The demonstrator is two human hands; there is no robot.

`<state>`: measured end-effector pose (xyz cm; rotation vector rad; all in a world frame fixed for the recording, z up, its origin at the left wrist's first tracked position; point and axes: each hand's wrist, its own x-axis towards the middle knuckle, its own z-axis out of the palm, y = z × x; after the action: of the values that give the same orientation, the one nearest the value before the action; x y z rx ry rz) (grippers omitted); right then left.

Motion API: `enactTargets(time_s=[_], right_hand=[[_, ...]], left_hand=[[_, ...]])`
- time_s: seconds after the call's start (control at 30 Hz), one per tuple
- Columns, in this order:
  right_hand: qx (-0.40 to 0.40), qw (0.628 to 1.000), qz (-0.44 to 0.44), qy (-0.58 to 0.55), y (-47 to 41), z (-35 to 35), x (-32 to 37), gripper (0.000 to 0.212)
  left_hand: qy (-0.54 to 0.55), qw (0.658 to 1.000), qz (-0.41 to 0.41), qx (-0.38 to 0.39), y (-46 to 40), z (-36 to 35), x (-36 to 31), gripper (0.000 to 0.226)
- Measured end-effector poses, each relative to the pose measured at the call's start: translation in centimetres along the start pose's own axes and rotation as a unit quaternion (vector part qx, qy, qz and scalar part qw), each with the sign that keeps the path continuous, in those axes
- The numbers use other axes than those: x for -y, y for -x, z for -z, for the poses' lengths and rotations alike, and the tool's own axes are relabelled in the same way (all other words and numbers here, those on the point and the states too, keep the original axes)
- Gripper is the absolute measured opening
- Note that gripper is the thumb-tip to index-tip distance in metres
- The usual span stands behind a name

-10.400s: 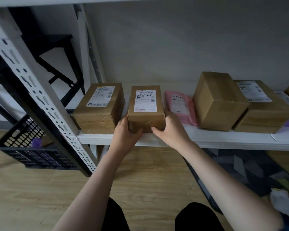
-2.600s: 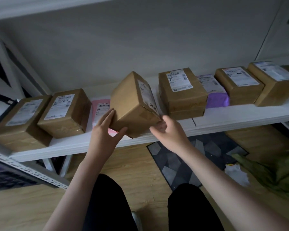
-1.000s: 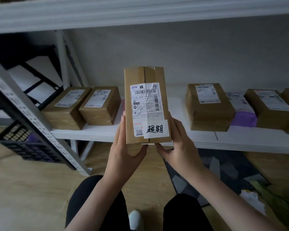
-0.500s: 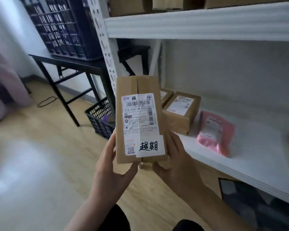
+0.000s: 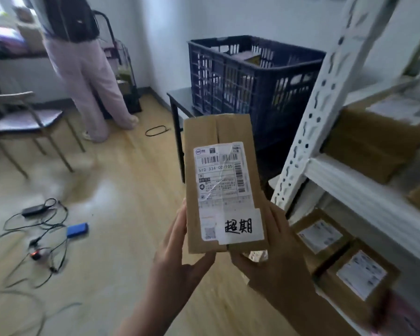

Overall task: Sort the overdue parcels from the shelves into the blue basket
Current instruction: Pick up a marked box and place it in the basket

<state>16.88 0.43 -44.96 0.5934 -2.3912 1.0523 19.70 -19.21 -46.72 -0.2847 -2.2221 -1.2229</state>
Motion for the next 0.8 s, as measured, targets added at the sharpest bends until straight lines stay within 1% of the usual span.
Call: enactTargets(time_s=[0.13, 0.2, 0.23, 0.33, 0.53, 0.63, 0.8], right_hand=[[-0.007, 0.999, 0.001, -0.035, -7.8, 3.6, 5.4, 0.082], [-0.015, 0.999, 0.012, -0.038, -10.2, 4.8, 7.3, 0.087], [-0.009, 0.998, 0.016, -0.052, -12.0, 5.7, 8.5, 0.089], [-0.002, 0.997, 0.006, -0.078, -16.7, 8.7, 12.3, 0.088], [0.018, 0.995, -0.013, -0.099, -24.8, 13.7, 18.4, 0.089], [0.028, 0.991, -0.013, -0.133, -27.5, 16.3, 20.4, 0.091], [0.013, 0.995, 0.013, -0.093, -30.7, 18.9, 21.2, 0.090]], left_hand=[[-0.016, 1.000, 0.014, -0.023, -7.4, 4.8, -5.3, 0.083], [-0.022, 0.999, 0.002, -0.034, -9.9, 6.4, -7.6, 0.085], [-0.026, 0.999, -0.005, -0.030, -11.6, 7.5, -8.8, 0.086], [-0.039, 0.999, 0.010, -0.021, -16.1, 10.8, -13.0, 0.090], [-0.036, 0.999, 0.018, -0.008, -24.1, 16.1, -19.4, 0.093], [-0.022, 0.999, 0.024, -0.011, -26.9, 17.4, -22.3, 0.093], [-0.028, 0.999, 0.016, -0.021, -30.1, 17.9, -25.7, 0.094]])
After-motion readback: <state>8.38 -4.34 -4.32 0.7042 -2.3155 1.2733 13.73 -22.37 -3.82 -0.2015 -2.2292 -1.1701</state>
